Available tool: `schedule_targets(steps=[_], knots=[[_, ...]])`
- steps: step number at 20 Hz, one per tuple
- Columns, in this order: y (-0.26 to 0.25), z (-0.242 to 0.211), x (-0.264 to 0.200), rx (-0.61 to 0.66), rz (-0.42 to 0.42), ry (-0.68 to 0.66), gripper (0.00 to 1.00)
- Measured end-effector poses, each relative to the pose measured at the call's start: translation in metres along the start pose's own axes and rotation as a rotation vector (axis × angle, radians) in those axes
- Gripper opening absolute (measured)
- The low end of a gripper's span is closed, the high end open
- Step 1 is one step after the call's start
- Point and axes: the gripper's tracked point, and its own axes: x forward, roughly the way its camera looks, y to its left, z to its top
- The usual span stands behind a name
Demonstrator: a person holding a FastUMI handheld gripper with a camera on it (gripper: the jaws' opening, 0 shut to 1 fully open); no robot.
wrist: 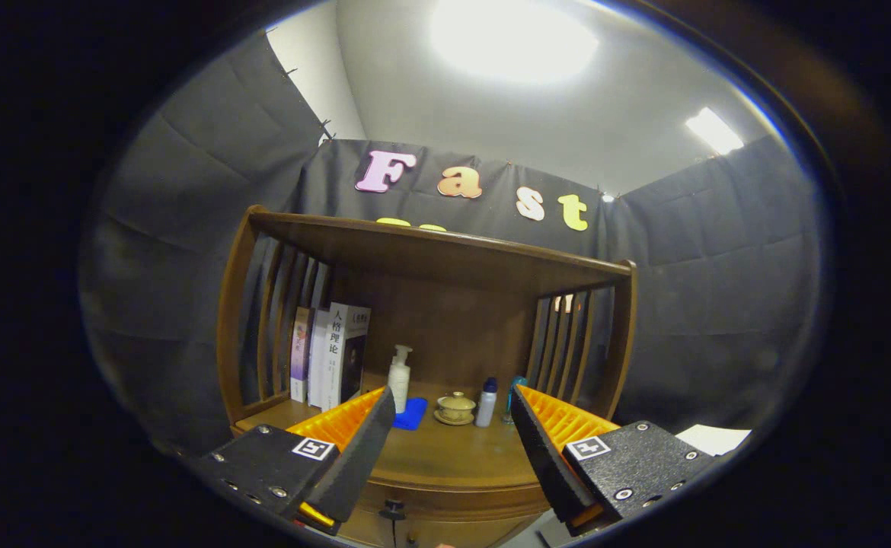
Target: Pull open the drawer, take out the items inside it, and place them on the countertop above the cabinet.
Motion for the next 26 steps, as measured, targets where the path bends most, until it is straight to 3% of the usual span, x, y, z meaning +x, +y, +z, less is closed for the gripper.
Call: schedule_targets(steps=[9, 15, 26], knots=[[0.050, -0.076, 0.019, 0.005, 0.079, 0.089, 0.95], [0.053, -0.149, 0.021, -0.077, 0.057, 0.176, 0.95], [0.059, -0.258, 0.010, 0.011, 0.057, 0.367, 0.95]])
